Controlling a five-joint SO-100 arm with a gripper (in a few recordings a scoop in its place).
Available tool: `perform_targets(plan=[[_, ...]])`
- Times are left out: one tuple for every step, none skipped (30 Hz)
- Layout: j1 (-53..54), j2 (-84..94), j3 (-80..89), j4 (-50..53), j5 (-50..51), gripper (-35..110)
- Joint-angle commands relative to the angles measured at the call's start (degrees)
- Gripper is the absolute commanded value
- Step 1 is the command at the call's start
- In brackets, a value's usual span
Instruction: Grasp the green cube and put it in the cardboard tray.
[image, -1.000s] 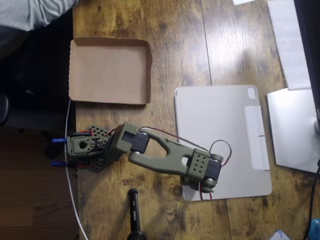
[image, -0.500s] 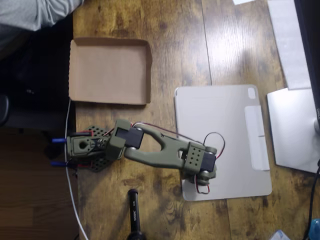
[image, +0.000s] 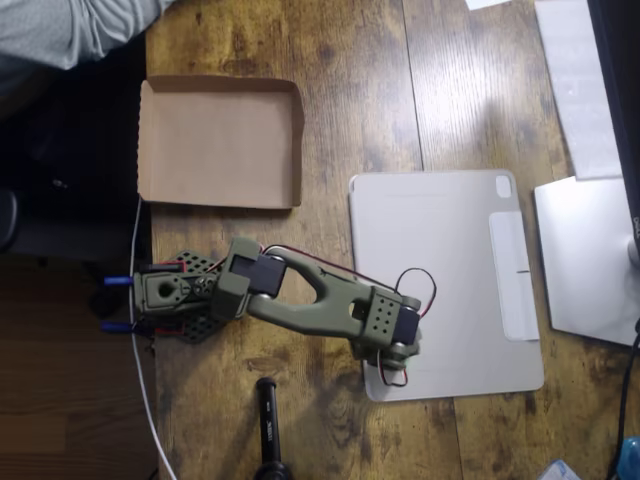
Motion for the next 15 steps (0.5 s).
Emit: perform_targets(plan=[[1.5, 3.5, -0.5, -0.8, -0.7, 31], [1.5, 3.5, -0.5, -1.1, -0.8, 30], [1.5, 3.6, -0.5, -1.3, -1.1, 30], [1.4, 3.8, -0.4, -1.6, -1.3, 30], [1.4, 4.0, -0.1, -1.8, -1.8, 31], [1.3, 4.2, 0.4, -2.5, -2.4, 31], [1.3, 4.6, 1.0, -3.3, -3.0, 31], [1.6, 4.8, 1.7, -4.4, -3.5, 32], [1.8, 5.1, 2.3, -5.5, -4.0, 32], [1.9, 5.2, 2.7, -6.2, -4.2, 32], [2.1, 5.2, 2.9, -6.5, -4.4, 31], [2.1, 5.1, 3.0, -6.5, -4.4, 31], [2.1, 5.1, 3.3, -6.5, -4.5, 31], [2.0, 5.1, 3.6, -6.6, -4.7, 31], [2.0, 5.3, 4.2, -6.9, -4.9, 31]])
